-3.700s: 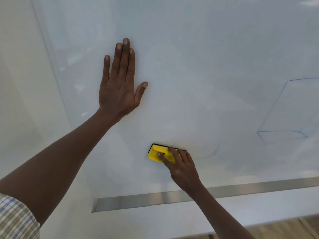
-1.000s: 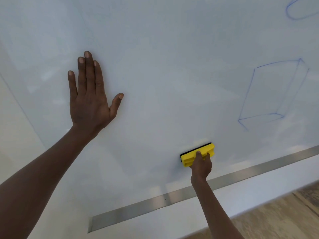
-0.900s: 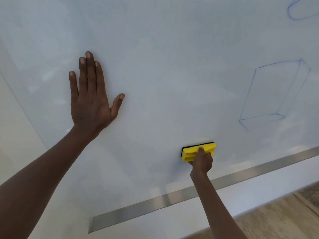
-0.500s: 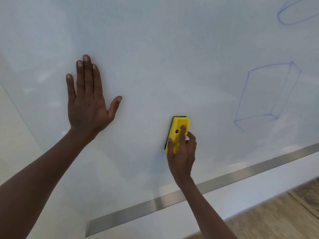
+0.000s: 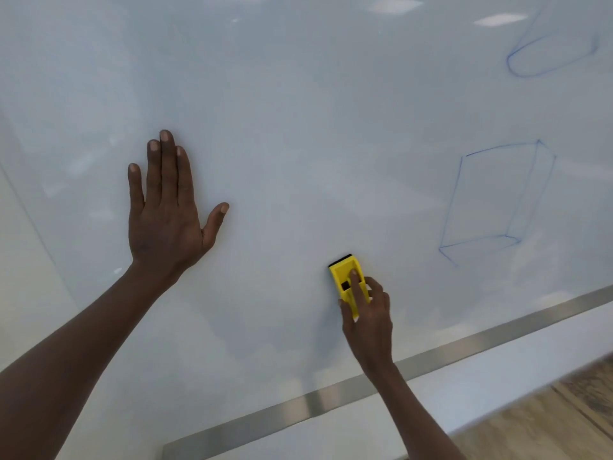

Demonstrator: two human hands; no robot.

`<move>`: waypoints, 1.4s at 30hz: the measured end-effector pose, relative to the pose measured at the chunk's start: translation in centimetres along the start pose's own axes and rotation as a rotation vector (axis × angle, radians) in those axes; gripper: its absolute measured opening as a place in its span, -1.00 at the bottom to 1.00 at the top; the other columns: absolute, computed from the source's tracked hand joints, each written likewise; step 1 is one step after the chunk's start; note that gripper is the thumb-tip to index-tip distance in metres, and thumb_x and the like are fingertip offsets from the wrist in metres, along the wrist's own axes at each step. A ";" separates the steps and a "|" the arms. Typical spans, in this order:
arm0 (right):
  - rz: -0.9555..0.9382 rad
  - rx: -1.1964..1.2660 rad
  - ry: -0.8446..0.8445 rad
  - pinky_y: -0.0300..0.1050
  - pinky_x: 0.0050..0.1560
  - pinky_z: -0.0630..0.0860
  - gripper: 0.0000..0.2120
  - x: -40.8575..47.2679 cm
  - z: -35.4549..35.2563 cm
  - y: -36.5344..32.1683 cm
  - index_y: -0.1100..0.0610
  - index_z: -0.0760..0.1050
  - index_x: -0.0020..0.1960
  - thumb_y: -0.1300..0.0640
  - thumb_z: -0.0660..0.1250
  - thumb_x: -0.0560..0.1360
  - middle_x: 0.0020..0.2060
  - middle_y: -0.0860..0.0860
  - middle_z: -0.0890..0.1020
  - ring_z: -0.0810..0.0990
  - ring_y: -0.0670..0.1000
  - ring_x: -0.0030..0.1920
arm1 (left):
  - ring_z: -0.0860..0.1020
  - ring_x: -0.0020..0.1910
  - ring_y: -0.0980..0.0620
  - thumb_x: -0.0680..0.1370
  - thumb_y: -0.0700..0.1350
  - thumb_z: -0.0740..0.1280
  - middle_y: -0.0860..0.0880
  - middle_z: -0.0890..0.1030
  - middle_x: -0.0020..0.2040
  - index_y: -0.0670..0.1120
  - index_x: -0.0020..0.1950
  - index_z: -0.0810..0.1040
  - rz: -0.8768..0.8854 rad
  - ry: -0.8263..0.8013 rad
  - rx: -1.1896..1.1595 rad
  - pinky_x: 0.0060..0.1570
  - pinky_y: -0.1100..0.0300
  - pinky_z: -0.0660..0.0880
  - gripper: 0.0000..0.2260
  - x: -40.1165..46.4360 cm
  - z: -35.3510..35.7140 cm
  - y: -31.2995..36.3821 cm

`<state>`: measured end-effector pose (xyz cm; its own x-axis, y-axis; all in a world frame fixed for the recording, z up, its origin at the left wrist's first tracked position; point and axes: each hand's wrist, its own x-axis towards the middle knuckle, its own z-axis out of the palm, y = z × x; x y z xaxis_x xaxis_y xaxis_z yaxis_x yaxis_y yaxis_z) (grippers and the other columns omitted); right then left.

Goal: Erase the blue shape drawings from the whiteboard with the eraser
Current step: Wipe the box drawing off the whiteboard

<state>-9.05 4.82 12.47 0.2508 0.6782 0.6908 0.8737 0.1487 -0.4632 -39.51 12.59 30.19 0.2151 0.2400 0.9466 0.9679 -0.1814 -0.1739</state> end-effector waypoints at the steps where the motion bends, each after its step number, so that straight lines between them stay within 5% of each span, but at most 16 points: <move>1: 0.006 -0.010 0.008 0.06 -0.30 0.61 -0.44 0.7 -0.5 0.6 0.01 0.32 0.50 0.11 0.39 0.54 0.30 0.10 0.42 0.46 0.18 0.10 | -0.23 0.71 -0.06 0.73 0.26 0.08 -0.18 -0.15 0.70 -0.25 0.71 -0.13 0.000 0.002 -0.003 0.67 -0.07 -0.23 -0.21 0.0 0.1 0.0; 14: -0.059 -0.058 0.114 -0.05 -0.35 0.52 -0.44 8.0 -5.1 2.3 0.02 0.33 0.50 0.03 0.38 0.54 0.29 0.10 0.45 0.50 0.16 0.10 | -0.08 0.69 -0.34 0.72 0.24 0.05 -0.41 -0.04 0.67 -0.36 0.67 -0.07 -0.137 -0.070 -0.106 0.64 -0.11 -0.28 -0.20 0.0 0.8 7.5; 23: -0.106 0.015 0.233 -0.09 -0.32 0.50 -0.43 13.3 -9.2 6.0 0.02 0.39 0.46 0.01 0.45 0.49 0.23 0.06 0.53 0.53 0.13 0.06 | -0.28 0.69 -0.07 0.71 0.21 0.05 -0.28 -0.10 0.70 -0.33 0.68 -0.05 -0.080 -0.090 -0.166 0.66 0.01 -0.29 -0.24 3.1 3.6 17.4; 36: -0.105 0.110 0.358 -0.05 -0.29 0.55 -0.51 18.8 -13.4 13.2 0.04 0.52 0.36 -0.03 0.49 0.47 0.26 -0.01 0.61 0.59 0.11 0.01 | -0.04 0.70 -0.20 0.73 0.14 0.07 -0.30 0.01 0.70 -0.32 0.68 0.00 -0.063 -0.016 -0.185 0.66 0.01 -0.27 -0.30 10.0 6.2 29.9; 42: -0.031 0.067 0.431 -0.13 -0.28 0.49 -0.59 21.2 -14.5 17.7 -0.02 0.53 0.35 -0.04 0.41 0.52 0.26 0.00 0.58 0.56 0.10 0.02 | -0.16 0.70 -0.10 0.73 0.15 0.07 -0.24 -0.07 0.71 -0.30 0.69 -0.06 -0.104 0.007 -0.054 0.66 -0.04 -0.27 -0.28 9.9 7.5 30.6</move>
<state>17.77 11.39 27.03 0.3885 0.3124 0.8669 0.8582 0.2199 -0.4639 -6.83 16.58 32.19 0.1128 0.2532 0.9608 0.9765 -0.2070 -0.0601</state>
